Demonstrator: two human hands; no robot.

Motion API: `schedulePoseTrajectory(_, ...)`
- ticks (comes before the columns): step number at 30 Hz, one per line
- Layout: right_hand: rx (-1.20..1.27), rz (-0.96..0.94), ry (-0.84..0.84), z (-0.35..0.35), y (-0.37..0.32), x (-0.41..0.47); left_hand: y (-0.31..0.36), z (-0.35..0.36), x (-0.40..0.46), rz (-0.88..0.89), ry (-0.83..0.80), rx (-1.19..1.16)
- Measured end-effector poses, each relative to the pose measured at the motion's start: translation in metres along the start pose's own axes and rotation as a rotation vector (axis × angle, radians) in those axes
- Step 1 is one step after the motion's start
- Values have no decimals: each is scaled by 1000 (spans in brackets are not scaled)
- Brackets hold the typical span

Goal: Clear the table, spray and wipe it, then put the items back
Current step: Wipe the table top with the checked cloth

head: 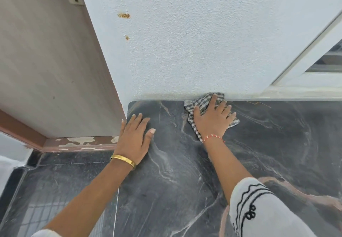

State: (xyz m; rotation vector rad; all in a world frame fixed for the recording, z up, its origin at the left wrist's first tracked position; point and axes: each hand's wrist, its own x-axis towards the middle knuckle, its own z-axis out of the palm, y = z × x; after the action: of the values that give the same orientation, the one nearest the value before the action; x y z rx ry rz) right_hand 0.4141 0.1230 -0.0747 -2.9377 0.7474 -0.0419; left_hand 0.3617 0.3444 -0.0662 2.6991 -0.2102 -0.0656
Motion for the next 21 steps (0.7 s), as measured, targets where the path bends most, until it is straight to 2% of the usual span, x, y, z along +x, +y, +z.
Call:
schedulePoseTrajectory(8, -8, 57, -11, 0, -20, -16, -11, -3, 4, -64, 86, -149)
schedulePoseTrajectory(18, 17, -77, -45, 9, -117, -59, -58, -32, -12, -76, 169, -192)
schedulePoseTrajectory(21, 8, -219, -40, 13, -143, -76, -74, -35, -19, -97, 169, -188)
